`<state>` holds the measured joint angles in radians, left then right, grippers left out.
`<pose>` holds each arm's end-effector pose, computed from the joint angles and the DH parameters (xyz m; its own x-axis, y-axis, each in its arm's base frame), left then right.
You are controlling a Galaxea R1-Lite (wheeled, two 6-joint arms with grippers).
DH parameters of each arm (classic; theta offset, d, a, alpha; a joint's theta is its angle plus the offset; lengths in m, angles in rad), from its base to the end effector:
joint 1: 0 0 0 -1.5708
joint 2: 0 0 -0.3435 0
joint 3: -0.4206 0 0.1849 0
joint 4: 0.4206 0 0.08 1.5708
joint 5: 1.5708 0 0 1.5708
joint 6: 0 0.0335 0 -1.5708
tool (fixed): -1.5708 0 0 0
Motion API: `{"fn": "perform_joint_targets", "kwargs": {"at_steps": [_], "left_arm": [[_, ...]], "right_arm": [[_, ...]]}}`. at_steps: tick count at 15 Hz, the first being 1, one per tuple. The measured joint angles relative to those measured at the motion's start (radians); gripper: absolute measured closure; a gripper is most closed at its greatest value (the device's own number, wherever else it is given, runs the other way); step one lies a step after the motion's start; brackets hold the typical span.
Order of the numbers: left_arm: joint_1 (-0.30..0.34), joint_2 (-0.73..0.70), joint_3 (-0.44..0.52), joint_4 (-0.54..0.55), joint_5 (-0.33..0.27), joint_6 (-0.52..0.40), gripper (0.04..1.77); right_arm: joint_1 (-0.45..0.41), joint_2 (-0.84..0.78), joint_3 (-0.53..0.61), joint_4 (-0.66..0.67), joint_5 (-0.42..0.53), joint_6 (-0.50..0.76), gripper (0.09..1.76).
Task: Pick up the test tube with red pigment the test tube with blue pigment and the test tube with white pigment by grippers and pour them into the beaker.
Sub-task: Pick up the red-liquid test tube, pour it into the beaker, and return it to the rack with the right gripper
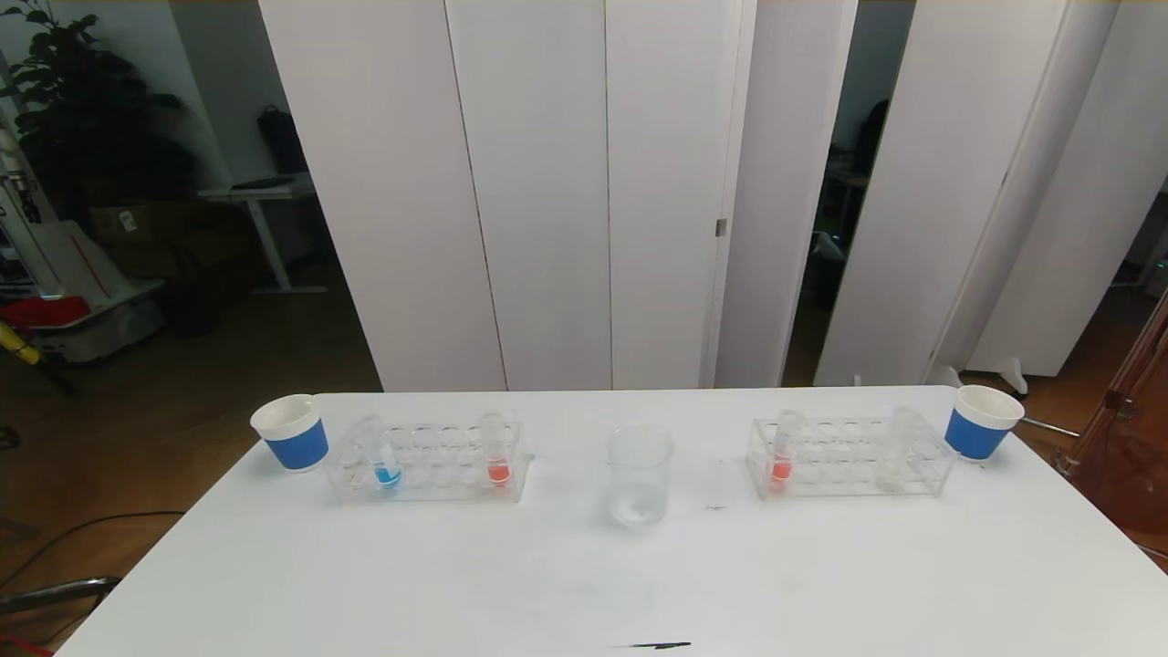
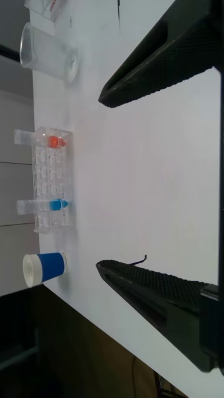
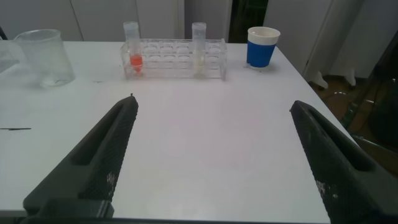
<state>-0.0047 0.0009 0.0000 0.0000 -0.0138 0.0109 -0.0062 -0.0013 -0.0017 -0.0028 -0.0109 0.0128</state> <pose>-0.0612 -0.0002 0.0756 0.9998 -0.0185 -0.0009 0.0185 0.9998 0.0109 -0.0614 0.0000 0.0762 0.9998 -0.0171 0.0058 0.0170 0.9998 0.0129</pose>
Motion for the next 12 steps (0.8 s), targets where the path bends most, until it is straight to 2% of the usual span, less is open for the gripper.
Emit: {"fn": "perform_joint_targets", "kwargs": {"at_steps": [12], "left_arm": [[0.000,0.000,0.000,0.000,0.000,0.000,0.06]], "right_arm": [[0.000,0.000,-0.003,0.011,0.002,-0.002,0.10]]}}
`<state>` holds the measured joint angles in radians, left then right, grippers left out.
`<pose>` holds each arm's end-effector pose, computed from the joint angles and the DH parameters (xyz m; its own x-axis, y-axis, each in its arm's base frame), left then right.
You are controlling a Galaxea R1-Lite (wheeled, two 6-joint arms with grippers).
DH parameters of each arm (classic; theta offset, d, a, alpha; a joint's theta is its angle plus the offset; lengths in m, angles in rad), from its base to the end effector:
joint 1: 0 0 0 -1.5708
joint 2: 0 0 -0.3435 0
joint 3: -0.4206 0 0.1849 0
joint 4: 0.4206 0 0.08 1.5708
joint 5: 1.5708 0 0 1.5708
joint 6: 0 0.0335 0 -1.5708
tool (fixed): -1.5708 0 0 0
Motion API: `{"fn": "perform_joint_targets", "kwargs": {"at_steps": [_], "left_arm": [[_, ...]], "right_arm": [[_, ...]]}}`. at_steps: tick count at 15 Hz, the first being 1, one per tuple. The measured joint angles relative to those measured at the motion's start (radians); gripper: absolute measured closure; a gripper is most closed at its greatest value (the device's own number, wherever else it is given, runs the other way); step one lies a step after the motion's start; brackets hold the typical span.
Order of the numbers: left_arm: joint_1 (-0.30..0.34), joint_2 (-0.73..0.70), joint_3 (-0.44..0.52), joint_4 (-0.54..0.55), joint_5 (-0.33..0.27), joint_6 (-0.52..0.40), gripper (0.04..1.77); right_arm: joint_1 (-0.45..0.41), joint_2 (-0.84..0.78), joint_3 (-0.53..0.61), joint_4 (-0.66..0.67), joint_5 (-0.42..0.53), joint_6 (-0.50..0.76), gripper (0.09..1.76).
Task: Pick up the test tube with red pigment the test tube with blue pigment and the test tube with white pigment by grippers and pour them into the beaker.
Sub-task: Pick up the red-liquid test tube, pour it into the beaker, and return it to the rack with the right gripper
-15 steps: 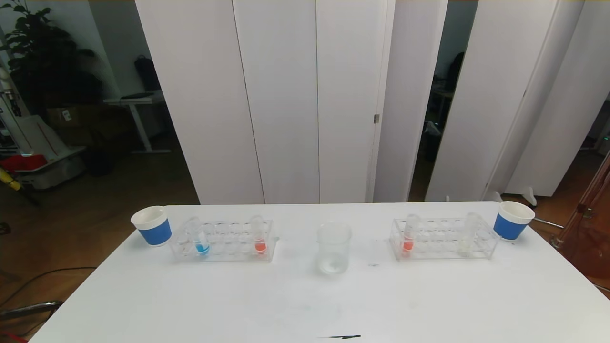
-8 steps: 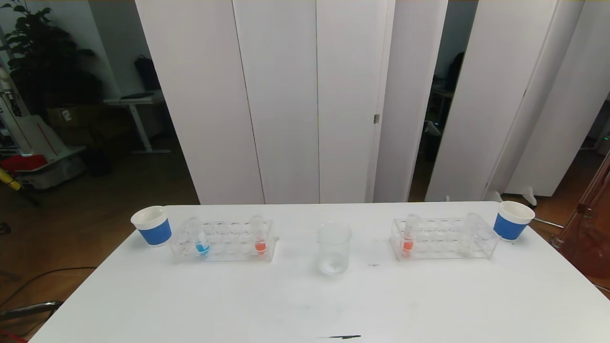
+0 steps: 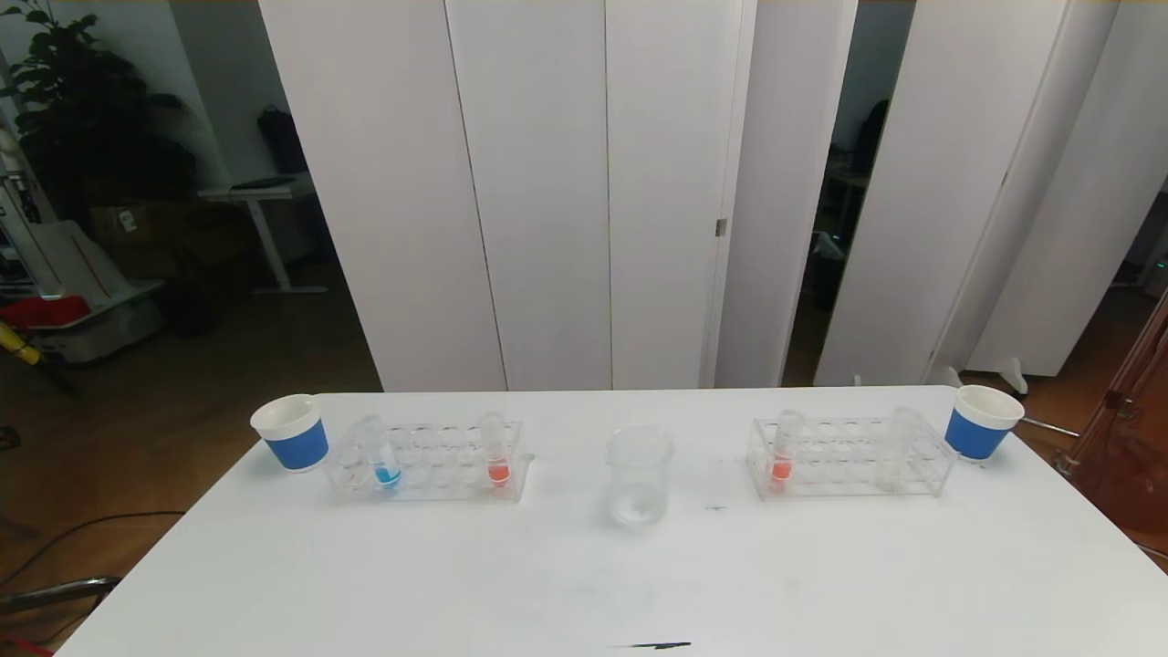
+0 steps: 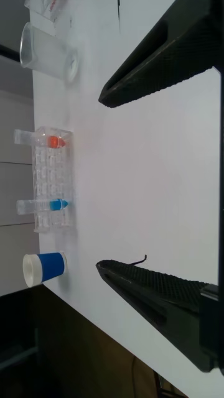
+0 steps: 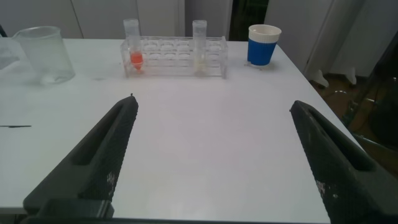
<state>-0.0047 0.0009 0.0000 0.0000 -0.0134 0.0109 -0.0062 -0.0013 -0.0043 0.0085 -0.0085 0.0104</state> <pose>-0.0612 -0.0002 0.0756 0.9998 -0.0181 -0.0009 0.0181 0.9998 0.0109 -0.0616 0.0001 0.0757 0.9999 -0.0147 -0.0029 0.0147 0.9998 0.0104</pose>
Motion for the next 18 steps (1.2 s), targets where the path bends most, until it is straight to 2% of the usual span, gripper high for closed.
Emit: {"fn": "perform_joint_targets", "kwargs": {"at_steps": [5,10,15,18], "left_arm": [[0.000,0.000,0.000,0.000,0.000,0.000,0.06],[0.000,0.000,0.000,0.000,0.000,0.000,0.06],[0.000,0.000,0.000,0.000,0.000,0.000,0.06],[0.000,0.000,0.000,0.000,0.000,0.000,0.06]], "right_arm": [[0.001,0.000,-0.039,0.051,0.003,0.003,0.10],[0.000,0.035,-0.167,0.103,-0.001,0.004,0.10],[0.000,0.245,-0.378,0.074,-0.007,0.011,0.10],[-0.001,0.422,-0.480,-0.014,-0.008,0.020,0.10]]}}
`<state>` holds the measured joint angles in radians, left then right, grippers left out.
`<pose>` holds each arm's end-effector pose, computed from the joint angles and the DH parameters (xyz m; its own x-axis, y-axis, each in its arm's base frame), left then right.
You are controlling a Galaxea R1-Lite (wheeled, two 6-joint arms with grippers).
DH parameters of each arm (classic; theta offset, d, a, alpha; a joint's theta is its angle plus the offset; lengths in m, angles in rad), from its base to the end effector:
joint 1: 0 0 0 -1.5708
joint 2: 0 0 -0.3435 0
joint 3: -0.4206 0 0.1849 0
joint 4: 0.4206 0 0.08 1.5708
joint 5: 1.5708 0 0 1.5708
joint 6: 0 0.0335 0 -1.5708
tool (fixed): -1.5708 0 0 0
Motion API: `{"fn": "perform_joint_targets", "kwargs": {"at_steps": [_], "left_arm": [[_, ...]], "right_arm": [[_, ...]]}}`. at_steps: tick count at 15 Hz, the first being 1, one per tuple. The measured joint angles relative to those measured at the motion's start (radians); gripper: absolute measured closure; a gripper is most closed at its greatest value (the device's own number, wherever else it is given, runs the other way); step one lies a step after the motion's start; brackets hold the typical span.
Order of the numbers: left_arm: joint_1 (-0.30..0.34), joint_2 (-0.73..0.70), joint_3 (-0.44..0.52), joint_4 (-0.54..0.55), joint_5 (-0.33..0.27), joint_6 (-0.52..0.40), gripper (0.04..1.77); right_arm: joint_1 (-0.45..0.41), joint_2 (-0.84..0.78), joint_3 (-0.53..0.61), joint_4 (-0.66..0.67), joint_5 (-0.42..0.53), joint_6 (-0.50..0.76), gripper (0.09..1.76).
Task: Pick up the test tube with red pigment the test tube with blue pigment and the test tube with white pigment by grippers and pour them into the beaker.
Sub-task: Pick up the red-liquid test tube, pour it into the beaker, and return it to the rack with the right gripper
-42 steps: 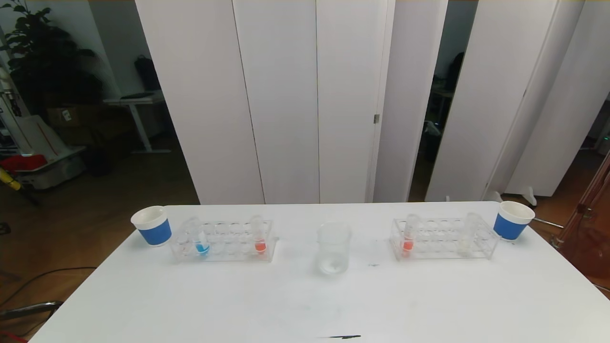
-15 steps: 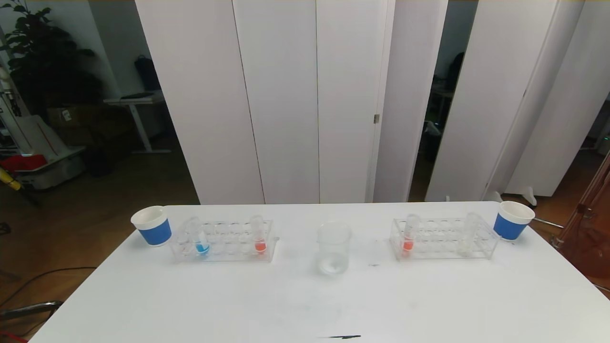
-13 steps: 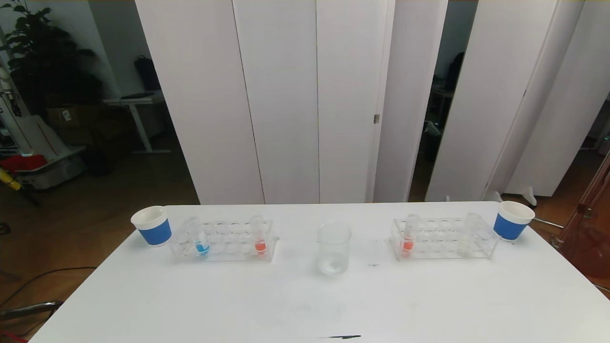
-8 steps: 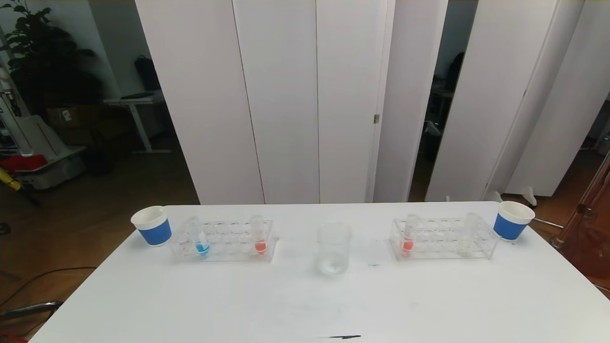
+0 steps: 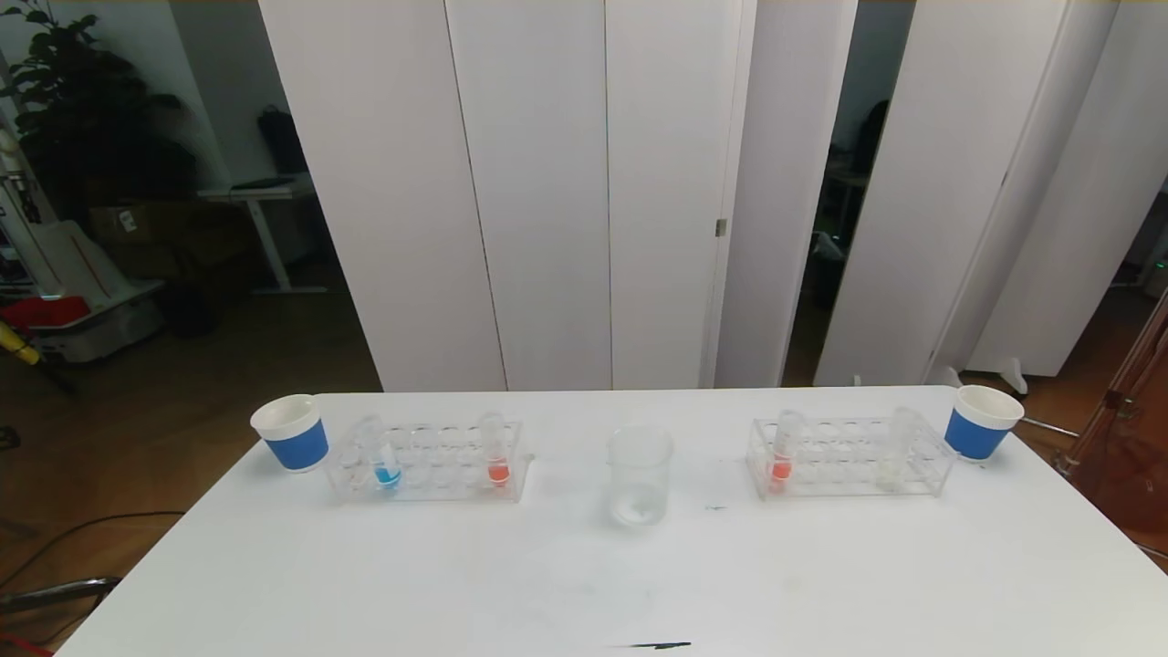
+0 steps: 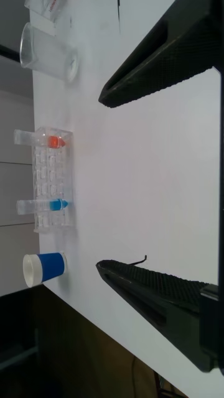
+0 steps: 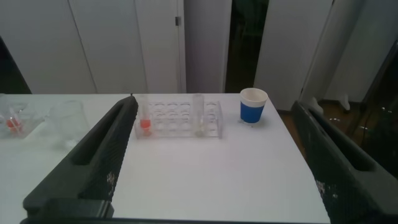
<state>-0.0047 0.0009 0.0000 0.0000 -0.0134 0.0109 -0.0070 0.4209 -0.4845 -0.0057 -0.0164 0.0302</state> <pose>-0.0612 -0.0002 0.0756 0.9998 -0.0181 -0.0009 0.0181 0.9998 0.0109 -0.0367 -0.0003 0.2343 0.9973 -0.0234 0.0692 0.0213 0.9993 0.0313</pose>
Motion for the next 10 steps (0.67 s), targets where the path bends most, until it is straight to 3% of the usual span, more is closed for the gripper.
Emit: {"fn": "perform_joint_targets", "kwargs": {"at_steps": [7,10], "left_arm": [[0.000,0.000,0.000,0.000,0.000,0.000,0.06],[0.000,0.000,0.000,0.000,0.000,0.000,0.06]], "right_arm": [[0.004,0.493,-0.097,-0.325,-0.009,0.041,0.10],[0.081,0.657,-0.103,-0.406,-0.118,0.067,0.10]]}}
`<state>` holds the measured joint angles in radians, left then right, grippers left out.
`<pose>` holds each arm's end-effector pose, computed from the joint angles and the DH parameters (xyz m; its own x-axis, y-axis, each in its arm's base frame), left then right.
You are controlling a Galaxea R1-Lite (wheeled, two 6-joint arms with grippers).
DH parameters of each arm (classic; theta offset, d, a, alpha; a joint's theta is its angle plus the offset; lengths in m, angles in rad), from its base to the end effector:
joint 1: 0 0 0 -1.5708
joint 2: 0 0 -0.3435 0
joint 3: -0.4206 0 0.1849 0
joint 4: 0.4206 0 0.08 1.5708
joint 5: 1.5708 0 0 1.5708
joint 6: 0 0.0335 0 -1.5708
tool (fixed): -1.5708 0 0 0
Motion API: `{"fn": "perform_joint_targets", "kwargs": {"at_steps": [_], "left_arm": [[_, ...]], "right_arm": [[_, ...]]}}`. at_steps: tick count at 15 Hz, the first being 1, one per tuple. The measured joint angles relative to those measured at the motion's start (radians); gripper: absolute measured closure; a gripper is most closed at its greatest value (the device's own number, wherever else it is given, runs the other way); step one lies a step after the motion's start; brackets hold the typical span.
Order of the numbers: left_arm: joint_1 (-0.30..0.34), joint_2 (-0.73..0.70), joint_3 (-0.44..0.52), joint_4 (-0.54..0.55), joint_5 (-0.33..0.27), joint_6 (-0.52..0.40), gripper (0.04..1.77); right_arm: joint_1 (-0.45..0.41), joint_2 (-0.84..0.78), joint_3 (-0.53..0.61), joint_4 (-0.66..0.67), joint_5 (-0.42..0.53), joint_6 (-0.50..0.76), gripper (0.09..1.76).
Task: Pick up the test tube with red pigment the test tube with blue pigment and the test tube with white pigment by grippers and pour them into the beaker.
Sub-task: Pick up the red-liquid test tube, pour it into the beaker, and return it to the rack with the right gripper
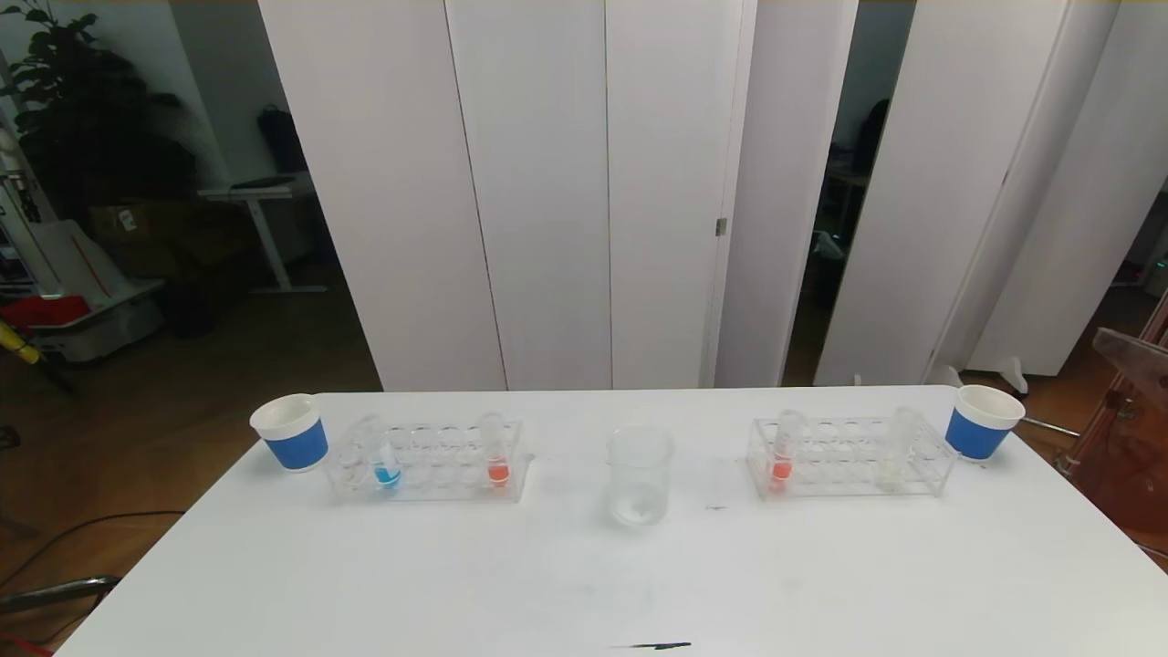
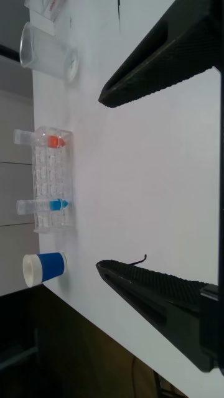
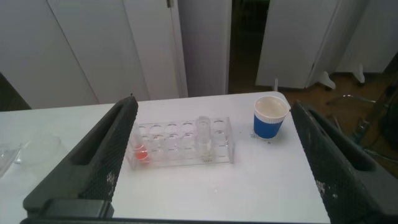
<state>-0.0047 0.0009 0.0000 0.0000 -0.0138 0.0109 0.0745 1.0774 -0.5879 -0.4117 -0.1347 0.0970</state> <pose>-0.0612 -0.0002 0.0756 0.9998 -0.0185 -0.0009 0.0185 0.9998 0.0109 0.1346 0.0055 0.2810 0.9952 -0.0604 -0.0770 0.0670 0.9940 0.0862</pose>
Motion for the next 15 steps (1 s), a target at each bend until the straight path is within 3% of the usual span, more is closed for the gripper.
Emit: {"fn": "perform_joint_targets", "kwargs": {"at_steps": [7,10,15], "left_arm": [[0.000,0.000,0.000,0.000,0.000,0.000,0.06],[0.000,0.000,0.000,0.000,0.000,0.000,0.06],[0.000,0.000,0.000,0.000,0.000,0.000,0.06]], "right_arm": [[0.291,0.361,0.013,-0.334,-0.337,0.013,0.10],[0.360,0.533,0.038,-0.522,-0.411,0.011,0.10],[0.385,0.770,0.103,-0.743,-0.440,0.010,0.10]]}}
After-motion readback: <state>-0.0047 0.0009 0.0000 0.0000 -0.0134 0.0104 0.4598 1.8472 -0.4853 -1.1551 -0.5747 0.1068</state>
